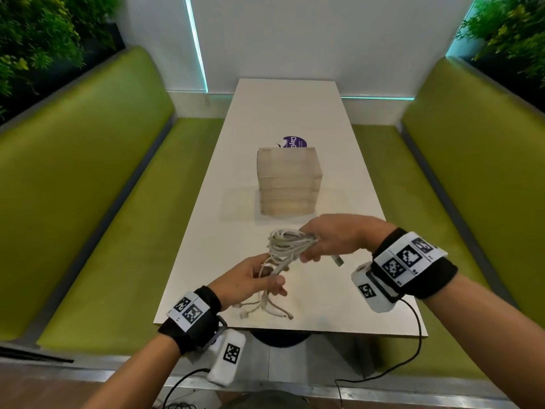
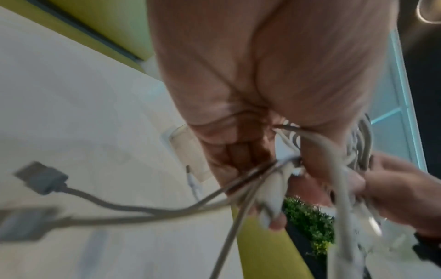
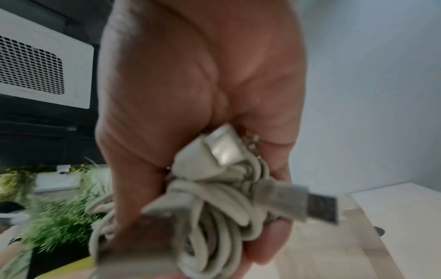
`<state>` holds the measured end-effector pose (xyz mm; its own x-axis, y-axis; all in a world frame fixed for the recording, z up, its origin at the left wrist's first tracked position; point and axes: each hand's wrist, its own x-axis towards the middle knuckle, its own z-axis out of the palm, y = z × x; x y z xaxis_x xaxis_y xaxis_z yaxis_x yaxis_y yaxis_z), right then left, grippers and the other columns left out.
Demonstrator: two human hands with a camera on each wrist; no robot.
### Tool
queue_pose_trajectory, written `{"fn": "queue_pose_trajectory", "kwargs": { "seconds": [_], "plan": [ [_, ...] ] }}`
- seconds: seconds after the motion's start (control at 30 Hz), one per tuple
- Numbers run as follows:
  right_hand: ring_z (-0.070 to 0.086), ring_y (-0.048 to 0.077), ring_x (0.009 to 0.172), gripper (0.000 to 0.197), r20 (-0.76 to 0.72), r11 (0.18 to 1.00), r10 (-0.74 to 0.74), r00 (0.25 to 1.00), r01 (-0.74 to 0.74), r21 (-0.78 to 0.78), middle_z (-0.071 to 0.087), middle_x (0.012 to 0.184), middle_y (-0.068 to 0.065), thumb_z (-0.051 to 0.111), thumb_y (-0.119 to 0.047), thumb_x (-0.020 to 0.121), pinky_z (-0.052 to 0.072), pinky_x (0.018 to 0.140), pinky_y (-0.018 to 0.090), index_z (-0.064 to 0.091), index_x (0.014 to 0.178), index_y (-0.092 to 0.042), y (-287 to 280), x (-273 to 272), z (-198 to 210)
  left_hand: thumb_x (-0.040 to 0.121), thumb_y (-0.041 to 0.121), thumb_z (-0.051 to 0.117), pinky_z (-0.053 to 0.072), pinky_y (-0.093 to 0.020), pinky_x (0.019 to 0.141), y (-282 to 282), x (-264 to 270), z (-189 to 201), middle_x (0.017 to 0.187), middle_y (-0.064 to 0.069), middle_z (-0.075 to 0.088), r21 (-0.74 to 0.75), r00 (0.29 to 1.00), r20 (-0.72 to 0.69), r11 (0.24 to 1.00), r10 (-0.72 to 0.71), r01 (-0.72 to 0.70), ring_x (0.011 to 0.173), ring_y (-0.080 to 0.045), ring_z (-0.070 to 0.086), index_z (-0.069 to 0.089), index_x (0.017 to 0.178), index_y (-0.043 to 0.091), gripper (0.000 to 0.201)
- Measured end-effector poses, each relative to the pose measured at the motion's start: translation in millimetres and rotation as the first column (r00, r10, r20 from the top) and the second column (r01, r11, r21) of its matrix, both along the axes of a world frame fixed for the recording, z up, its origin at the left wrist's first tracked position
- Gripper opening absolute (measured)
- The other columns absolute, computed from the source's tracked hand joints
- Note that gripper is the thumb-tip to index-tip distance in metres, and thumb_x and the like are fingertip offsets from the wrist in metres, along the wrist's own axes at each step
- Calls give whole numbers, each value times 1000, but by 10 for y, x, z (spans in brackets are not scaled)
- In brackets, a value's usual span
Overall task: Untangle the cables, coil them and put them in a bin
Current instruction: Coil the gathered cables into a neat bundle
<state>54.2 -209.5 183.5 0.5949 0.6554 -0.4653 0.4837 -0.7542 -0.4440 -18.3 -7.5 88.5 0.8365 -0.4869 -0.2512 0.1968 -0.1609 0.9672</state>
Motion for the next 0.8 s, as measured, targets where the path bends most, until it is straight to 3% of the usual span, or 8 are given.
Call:
{"fn": "queue_pose_trajectory", "kwargs": {
  "seconds": [0.07,0.23,0.37,0.47,0.57,0.63,0.73,0.8],
  "plan": [
    [62,21,71,13,20,999,-33,999,33,23,65,76,-4,63,-31,88,47,64,30,62,89,-18,-34,56,47,97,27,52,47,-26,78,-10,30,-51,85,-23,60,62,998,57,998,26,-30,84,-19,70,60,106,6,25],
    [57,16,62,14,61,984,-147,987,139,112,66,76,-4,64,-31,88,46,59,31,63,87,-17,-159,151,172,97,36,38,42,-26,65,63,105,-84,65,-2,53,133,974,220,988,53,-84,66,-18,53,63,97,8,37],
    [55,7,58,13,21,937,-251,968,238,257,65,71,-6,63,-29,89,45,57,24,62,79,-20,-173,137,154,100,30,37,40,-24,61,17,125,-17,57,2,45,10,917,305,962,256,-272,58,-13,44,62,104,7,35],
    [58,14,66,18,-99,789,-430,897,427,442,67,76,0,62,-28,90,51,69,34,65,86,-11,-33,41,-24,103,24,35,34,-24,58,-85,162,107,59,3,34,-204,861,177,873,478,-443,56,-14,37,61,103,4,32],
    [59,12,66,15,-238,638,-523,819,561,528,67,76,-1,60,-29,91,50,70,33,65,90,-14,182,-112,-275,104,23,32,30,-24,57,-186,237,214,60,3,31,-343,796,-54,737,603,-582,55,-12,34,61,105,6,34],
    [62,10,70,14,-261,615,-522,812,570,545,69,80,-3,62,-32,89,48,70,28,64,93,-19,321,-180,-392,104,23,32,38,-24,60,-232,289,262,63,0,45,-403,759,-171,658,629,-636,60,-14,45,61,104,8,33],
    [65,7,86,27,-238,614,-509,827,543,573,70,95,-8,70,-34,82,47,74,21,64,106,-25,456,-221,-473,104,25,29,55,-23,73,-287,312,299,91,-5,73,-460,744,-252,600,618,-654,85,-16,69,63,108,9,37],
    [65,8,76,36,-210,607,-540,815,550,573,70,92,-7,77,-36,73,48,64,20,62,105,-28,514,-222,-494,104,27,29,56,-21,70,-334,294,324,94,-4,75,-464,718,-301,561,628,-685,86,-12,71,63,110,11,37]
  ]
}}
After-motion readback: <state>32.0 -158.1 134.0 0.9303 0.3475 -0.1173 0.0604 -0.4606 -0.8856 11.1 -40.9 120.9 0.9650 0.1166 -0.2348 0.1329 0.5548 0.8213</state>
